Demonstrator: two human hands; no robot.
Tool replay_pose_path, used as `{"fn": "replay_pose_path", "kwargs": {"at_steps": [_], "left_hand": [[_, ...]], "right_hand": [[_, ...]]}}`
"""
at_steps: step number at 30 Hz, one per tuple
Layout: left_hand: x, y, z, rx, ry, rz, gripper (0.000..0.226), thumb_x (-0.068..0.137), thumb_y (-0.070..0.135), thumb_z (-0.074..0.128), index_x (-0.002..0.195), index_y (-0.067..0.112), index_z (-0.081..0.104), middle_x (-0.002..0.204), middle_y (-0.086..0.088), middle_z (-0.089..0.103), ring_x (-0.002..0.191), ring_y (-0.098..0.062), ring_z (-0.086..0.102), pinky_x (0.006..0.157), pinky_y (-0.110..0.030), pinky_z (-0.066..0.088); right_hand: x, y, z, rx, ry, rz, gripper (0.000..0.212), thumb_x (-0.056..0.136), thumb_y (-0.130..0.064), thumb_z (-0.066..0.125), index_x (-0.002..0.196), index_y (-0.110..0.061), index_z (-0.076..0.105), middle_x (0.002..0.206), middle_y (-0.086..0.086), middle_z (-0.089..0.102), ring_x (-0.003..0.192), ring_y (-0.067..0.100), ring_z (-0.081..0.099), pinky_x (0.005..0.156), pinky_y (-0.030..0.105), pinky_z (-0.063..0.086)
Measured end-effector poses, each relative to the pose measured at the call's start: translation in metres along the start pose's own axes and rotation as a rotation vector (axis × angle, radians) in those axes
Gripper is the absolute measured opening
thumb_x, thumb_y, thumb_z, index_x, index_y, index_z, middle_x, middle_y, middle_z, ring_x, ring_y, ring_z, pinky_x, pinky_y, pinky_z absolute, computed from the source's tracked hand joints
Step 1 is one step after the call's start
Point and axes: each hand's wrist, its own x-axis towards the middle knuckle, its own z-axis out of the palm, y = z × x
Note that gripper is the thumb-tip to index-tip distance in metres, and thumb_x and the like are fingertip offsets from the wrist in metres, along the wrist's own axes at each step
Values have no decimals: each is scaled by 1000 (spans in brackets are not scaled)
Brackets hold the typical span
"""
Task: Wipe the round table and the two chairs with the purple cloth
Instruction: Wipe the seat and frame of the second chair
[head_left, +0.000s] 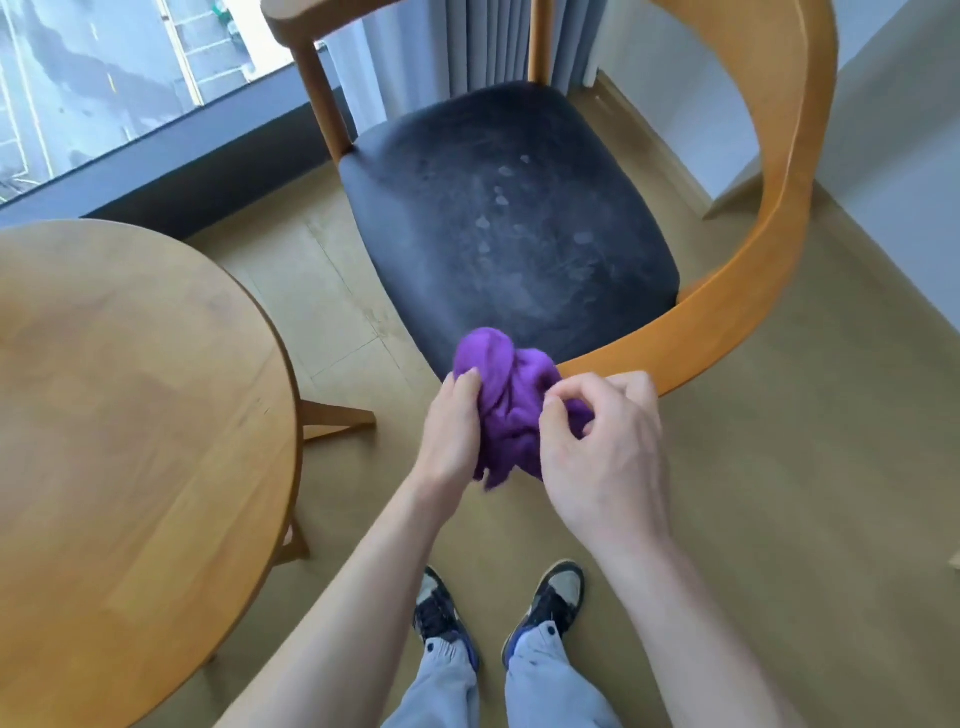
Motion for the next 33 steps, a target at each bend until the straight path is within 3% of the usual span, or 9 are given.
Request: {"fn": "replay_pose_path", "kwargs": {"at_steps": [3,6,8,14,18,21,24,27,33], "left_hand": [[17,16,5,91,-160,-12,80,76,82,60,109,10,63,88,-7,68,53,-33,60,49,-39,51],[29,24,3,196,-109,1,45,73,57,77,104,25,74,99,-3,79,90,-26,77,90,-52,60],[29,21,6,233,-117,90,33,78,45,72,102,23,74,97,0,79,95,-22,76,96,-48,58],[18,2,14,650,129,539,16,89,49,56,87,34,51,87,12,63,81,-6,61,70,-30,47],[46,39,53,1089,-12,464,35,95,64,39,89,29,42,93,6,62,81,-25,57,72,-40,43],[53,46,64,1065,-38,368,52,94,73,30,107,26,49,94,5,63,85,-28,59,78,-42,48],[27,21,43,1007,137,534,35,96,66,38,95,31,42,87,12,54,75,-18,57,63,-37,43],[2,-3,26,848,284,562,27,95,55,50,106,31,48,99,12,51,91,-18,57,70,-40,50],[31,20,64,1155,283,486,36,94,64,34,90,28,38,89,9,55,86,-22,58,66,-38,41]], "right_hand": [[17,16,8,-103,128,-142,30,91,-37,55,112,-18,65,119,2,50,109,24,49,100,41,41],[59,36,7,-190,192,-230,46,93,-38,50,127,-10,61,137,11,51,124,33,48,111,55,32],[89,50,4,-255,191,-196,53,94,-40,43,133,-8,58,146,13,48,134,34,45,118,57,24],[107,63,23,-389,241,-170,59,97,-48,29,137,-14,57,146,3,54,140,22,45,125,53,11],[108,66,19,-299,299,-162,52,100,-33,26,135,-14,59,143,0,58,137,20,48,125,48,13],[108,66,18,-287,294,-160,52,99,-30,25,136,-15,58,143,0,58,137,20,48,126,47,13],[109,69,18,-332,283,-181,48,98,-30,30,136,-15,57,142,0,59,136,20,48,126,47,12],[110,71,21,-364,292,-177,46,98,-31,33,134,-18,58,138,-3,59,133,18,49,125,46,11],[110,73,22,-345,301,-180,43,97,-27,33,129,-18,60,135,-3,61,131,18,51,125,48,15]]}}
